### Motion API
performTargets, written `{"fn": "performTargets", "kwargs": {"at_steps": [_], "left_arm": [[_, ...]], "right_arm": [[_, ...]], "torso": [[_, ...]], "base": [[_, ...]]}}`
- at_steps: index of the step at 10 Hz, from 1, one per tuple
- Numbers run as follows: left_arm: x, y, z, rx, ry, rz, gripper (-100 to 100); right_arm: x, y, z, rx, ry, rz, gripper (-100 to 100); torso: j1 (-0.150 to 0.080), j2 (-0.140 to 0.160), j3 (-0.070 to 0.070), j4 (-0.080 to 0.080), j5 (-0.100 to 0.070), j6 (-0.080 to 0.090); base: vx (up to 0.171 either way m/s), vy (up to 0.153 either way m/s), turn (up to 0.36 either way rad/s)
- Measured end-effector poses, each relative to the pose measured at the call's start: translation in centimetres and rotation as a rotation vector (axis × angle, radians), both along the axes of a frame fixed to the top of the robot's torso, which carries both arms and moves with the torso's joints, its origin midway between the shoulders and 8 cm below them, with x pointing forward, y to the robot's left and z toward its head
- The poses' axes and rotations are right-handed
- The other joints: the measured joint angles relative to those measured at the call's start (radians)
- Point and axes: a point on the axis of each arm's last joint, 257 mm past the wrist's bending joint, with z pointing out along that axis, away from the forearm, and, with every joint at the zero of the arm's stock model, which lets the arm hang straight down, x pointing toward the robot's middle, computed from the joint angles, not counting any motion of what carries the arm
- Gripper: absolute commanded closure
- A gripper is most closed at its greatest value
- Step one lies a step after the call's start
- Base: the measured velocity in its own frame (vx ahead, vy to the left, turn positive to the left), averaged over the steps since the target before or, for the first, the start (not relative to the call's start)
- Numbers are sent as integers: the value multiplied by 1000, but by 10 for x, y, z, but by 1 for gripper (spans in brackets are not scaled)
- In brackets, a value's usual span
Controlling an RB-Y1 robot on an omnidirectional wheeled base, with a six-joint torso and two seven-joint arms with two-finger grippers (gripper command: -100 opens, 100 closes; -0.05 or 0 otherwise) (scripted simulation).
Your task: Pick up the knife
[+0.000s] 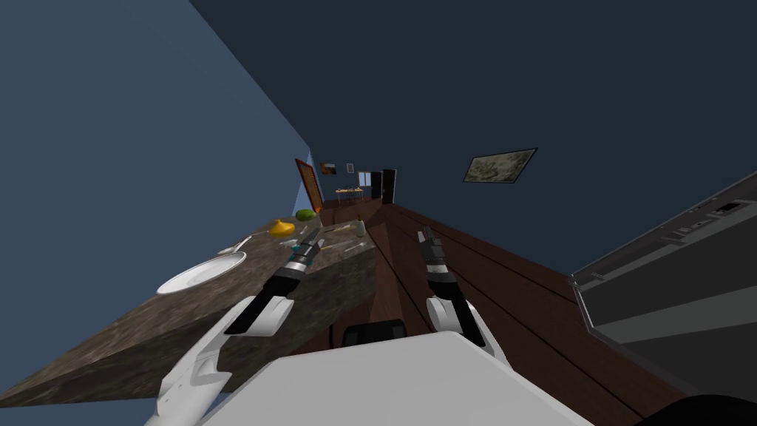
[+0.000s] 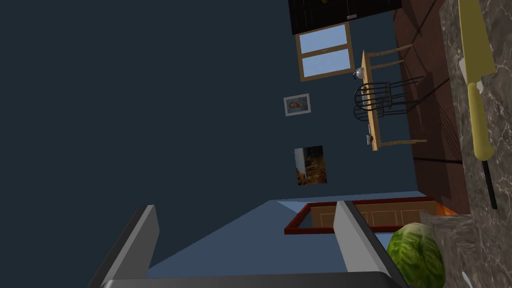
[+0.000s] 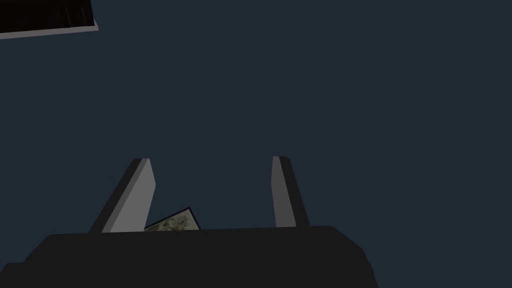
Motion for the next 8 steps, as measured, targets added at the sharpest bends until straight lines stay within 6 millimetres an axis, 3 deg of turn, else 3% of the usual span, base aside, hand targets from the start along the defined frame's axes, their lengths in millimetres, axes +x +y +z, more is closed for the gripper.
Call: {"fn": "performTargets", "kwargs": {"at_steps": [4,8], "left_arm": [[14,19,-28,13,107,36,-100],[30,52,-57,29,237,88,-100]], "right_arm": [[0,0,0,0,0,0,0],[0,0,0,0,0,0,0]], "torso": [[3,0,0,0,1,0],[1,-1,-1,0,0,0]], "base": [[16,-53,-19],[26,-63,-15]]}}
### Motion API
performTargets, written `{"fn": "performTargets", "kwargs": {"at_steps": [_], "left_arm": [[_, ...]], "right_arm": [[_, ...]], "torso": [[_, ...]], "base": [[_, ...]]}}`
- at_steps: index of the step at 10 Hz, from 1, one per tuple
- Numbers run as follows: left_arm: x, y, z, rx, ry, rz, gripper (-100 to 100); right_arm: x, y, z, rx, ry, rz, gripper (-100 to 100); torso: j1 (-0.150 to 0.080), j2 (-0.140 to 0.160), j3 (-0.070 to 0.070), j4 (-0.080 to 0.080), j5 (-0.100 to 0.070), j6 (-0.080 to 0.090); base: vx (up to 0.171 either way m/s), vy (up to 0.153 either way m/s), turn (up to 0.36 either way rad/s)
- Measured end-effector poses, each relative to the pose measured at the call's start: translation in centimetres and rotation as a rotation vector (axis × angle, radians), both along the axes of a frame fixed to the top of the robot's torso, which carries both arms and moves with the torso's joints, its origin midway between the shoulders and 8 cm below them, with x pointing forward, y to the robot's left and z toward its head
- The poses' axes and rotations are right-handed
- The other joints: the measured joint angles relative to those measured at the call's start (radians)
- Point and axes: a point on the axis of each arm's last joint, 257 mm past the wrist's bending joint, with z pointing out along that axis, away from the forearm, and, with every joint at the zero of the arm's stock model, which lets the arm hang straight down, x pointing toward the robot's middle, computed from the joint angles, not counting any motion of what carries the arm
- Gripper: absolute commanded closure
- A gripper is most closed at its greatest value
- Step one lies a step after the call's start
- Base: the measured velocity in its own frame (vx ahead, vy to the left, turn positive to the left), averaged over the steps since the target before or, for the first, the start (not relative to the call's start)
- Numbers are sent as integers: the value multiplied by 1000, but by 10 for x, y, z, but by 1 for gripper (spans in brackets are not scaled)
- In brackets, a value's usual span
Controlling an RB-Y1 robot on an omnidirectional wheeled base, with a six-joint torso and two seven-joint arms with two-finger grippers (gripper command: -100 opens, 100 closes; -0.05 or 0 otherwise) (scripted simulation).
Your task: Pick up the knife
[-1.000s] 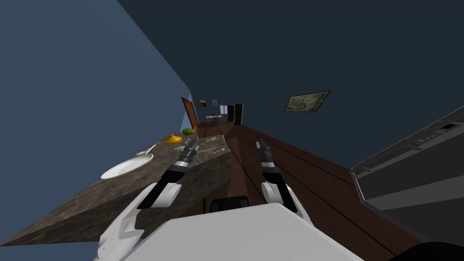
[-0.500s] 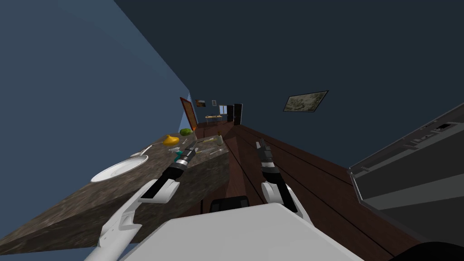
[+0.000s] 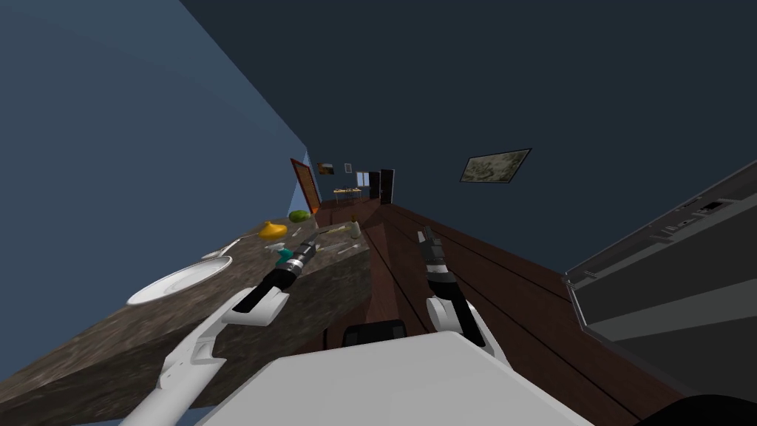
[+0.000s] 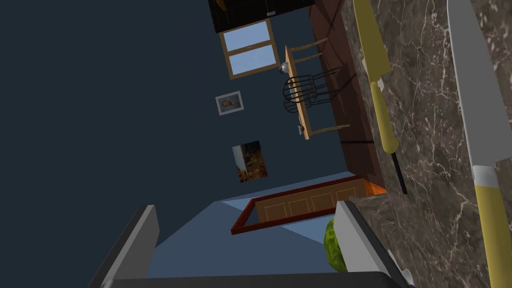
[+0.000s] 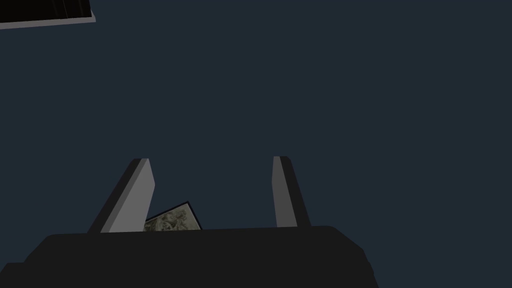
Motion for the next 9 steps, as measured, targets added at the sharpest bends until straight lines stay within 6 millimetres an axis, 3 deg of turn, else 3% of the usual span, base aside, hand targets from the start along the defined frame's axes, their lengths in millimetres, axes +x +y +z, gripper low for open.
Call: {"fn": "performTargets", "kwargs": {"at_steps": [9], "left_arm": [[12,69,-58,12,251,139,-100]], "right_arm": [[0,0,0,0,0,0,0]], "torso": [[1,0,0,0,0,0]], "base": [[24,-45,-26]]}}
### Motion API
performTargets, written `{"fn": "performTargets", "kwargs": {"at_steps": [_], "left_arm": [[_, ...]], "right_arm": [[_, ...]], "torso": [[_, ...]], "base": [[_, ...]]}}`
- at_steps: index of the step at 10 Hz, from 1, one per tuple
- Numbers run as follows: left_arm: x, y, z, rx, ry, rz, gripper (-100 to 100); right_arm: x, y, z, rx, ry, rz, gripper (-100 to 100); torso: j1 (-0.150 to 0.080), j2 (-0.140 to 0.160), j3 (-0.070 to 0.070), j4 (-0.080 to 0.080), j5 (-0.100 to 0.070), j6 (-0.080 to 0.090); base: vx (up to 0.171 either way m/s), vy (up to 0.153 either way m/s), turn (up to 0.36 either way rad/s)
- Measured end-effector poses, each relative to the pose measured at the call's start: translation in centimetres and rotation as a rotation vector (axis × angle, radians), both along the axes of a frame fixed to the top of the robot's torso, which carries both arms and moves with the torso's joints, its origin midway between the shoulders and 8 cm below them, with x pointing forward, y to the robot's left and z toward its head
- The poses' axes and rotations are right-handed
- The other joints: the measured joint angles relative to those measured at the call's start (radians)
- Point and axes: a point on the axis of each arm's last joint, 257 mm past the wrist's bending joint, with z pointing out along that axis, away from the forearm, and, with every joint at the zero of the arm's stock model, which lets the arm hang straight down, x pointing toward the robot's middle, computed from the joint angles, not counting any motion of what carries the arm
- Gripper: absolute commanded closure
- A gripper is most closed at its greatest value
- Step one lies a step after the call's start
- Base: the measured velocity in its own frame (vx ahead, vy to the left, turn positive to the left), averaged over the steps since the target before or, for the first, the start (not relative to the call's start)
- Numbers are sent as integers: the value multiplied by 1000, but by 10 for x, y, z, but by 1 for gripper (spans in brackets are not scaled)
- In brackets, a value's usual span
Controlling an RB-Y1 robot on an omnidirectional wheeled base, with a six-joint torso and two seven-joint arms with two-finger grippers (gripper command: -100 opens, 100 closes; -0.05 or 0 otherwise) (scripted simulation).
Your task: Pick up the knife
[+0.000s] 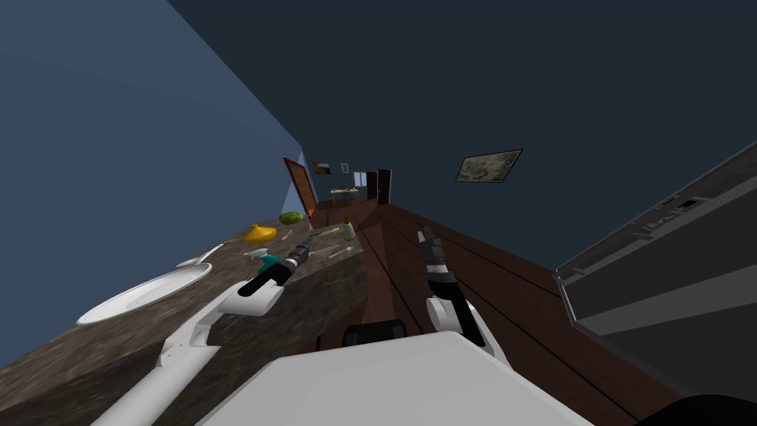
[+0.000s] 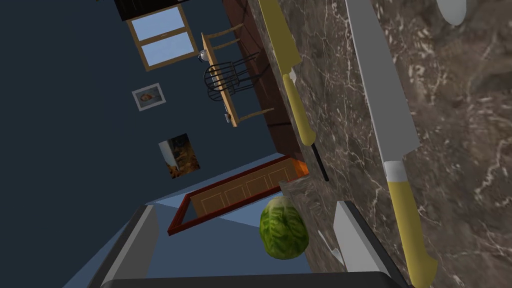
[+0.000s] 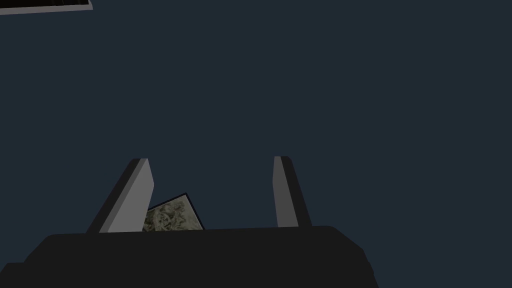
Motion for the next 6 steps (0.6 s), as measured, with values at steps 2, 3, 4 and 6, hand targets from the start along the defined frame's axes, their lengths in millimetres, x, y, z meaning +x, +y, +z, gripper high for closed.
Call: {"fn": "performTargets", "kwargs": {"at_steps": [2,3,4,6], "left_arm": [[1,17,-13,-1,52,35,-100],[-2,26,-17,-2,80,54,-100],[-4,32,-21,-2,103,68,-100],[-5,54,-29,-8,158,111,-100]], "right_arm": [[0,0,0,0,0,0,0],[0,0,0,0,0,0,0],[0,0,0,0,0,0,0],[0,0,0,0,0,0,0]], "torso": [[1,0,0,0,0,0],[1,0,0,0,0,0],[2,1,1,0,0,0],[1,0,0,0,0,0]], "base": [[32,-47,-52],[14,-17,7],[43,-36,-83],[30,-27,-11]]}}
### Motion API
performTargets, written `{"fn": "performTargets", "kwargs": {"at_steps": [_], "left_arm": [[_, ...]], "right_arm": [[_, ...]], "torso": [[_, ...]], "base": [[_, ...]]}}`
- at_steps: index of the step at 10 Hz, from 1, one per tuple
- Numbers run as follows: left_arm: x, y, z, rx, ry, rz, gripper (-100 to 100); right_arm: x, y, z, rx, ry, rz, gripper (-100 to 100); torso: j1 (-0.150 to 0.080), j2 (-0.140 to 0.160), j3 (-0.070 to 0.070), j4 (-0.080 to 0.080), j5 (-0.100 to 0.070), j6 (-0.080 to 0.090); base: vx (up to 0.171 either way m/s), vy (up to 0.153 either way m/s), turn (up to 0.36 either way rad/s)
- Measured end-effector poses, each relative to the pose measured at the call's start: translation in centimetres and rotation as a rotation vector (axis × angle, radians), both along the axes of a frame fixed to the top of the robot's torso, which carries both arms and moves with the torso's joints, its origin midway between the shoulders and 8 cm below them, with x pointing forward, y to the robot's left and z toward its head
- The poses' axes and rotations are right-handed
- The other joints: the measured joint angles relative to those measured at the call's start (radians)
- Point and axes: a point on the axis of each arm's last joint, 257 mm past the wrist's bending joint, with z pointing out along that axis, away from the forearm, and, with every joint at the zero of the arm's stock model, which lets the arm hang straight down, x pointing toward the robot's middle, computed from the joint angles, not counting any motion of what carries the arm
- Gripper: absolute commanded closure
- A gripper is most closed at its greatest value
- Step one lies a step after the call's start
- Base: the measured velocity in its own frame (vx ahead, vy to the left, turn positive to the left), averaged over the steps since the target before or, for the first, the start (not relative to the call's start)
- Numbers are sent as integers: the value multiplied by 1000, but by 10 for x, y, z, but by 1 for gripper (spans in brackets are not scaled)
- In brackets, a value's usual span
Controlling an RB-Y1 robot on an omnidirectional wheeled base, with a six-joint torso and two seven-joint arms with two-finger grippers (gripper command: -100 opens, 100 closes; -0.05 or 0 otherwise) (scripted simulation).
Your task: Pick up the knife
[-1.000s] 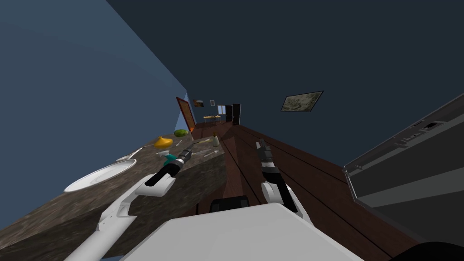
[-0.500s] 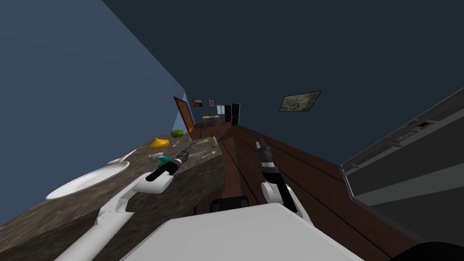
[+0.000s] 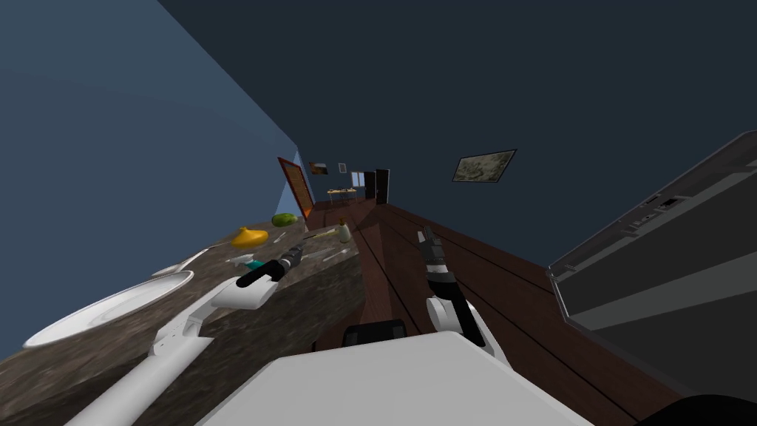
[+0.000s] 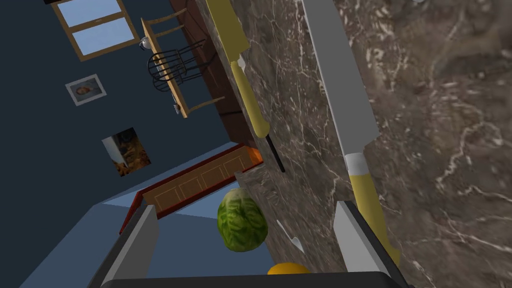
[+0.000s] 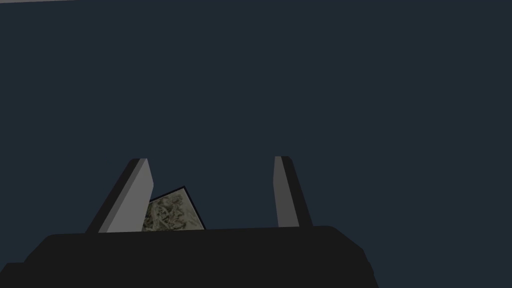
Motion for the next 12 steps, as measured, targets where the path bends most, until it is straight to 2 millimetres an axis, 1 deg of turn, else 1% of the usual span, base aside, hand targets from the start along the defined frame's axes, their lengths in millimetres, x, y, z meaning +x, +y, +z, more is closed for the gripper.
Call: {"fn": "performTargets", "kwargs": {"at_steps": [1,3,4,6,7,8,9,10,11,12], "left_arm": [[-1,5,-4,-2,22,14,-100],[-6,28,-15,-12,78,62,-100],[-9,31,-19,-13,99,75,-100],[-15,49,-27,-27,149,122,-100],[-18,54,-31,-29,172,136,-100],[-20,66,-32,-40,197,163,-100],[-24,73,-34,-47,221,184,-100],[-27,76,-39,-50,244,198,-100],[-31,86,-40,-64,271,227,-100],[-37,93,-46,-74,303,252,-100]], "right_arm": [[0,0,0,0,0,0,0],[0,0,0,0,0,0,0],[0,0,0,0,0,0,0],[0,0,0,0,0,0,0],[0,0,0,0,0,0,0],[0,0,0,0,0,0,0],[0,0,0,0,0,0,0],[0,0,0,0,0,0,0],[0,0,0,0,0,0,0],[0,0,0,0,0,0,0]], "torso": [[1,1,1,0,0,0],[0,0,0,0,0,0],[1,1,1,0,0,0],[0,0,0,0,0,0],[1,1,1,0,0,0],[0,1,0,0,0,0],[0,0,0,0,0,0],[1,1,0,0,0,0],[1,0,0,0,0,0],[1,0,0,0,1,0]], "base": [[30,-39,-73],[31,-25,-21],[35,-35,-93],[32,-20,-16],[32,-30,-86],[43,-28,-51],[28,-8,7],[44,-15,-90],[47,-11,-55],[60,-25,-92]]}}
